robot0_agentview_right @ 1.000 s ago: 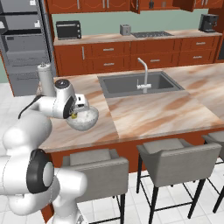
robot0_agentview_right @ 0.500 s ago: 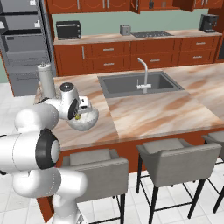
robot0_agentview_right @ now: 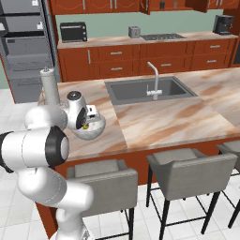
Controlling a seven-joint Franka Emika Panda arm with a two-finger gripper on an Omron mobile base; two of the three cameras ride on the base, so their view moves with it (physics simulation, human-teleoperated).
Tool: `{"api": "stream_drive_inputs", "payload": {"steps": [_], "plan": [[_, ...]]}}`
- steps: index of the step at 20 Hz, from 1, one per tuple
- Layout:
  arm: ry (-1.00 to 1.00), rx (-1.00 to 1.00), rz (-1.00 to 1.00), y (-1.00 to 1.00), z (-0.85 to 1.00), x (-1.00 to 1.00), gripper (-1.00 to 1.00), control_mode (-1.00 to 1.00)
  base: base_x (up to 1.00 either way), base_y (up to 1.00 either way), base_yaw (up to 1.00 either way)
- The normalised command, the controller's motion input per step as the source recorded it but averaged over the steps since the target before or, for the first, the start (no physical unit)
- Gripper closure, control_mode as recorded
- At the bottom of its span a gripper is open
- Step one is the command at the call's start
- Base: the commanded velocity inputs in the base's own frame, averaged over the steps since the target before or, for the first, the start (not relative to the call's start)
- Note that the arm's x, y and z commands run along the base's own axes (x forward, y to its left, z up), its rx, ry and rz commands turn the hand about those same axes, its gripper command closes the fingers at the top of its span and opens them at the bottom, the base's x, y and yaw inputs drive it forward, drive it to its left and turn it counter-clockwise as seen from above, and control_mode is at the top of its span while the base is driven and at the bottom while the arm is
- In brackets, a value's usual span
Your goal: There is a bowl on the dining counter. Grab a lemon wedge from the fridge and place it in the bowl. Then get the liquor bottle and glass cup from the cabinet and place them next to the bowl.
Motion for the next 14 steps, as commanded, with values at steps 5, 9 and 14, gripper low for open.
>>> {"api": "stream_drive_inputs", "payload": {"steps": [5, 9, 14], "plan": [[0.0, 0.0, 0.0, 0.0, -0.13, 0.18, 1.0, -1.0, 0.0, 0.0, 0.0], [0.0, 0.0, 0.0, 0.0, -0.05, 0.03, 1.0, -1.0, 0.0, 0.0, 0.0], [0.01, 0.0, 0.0, 0.01, 0.0, 0.0, -1.0, -1.0, 0.0, 0.0, 0.0]]}}
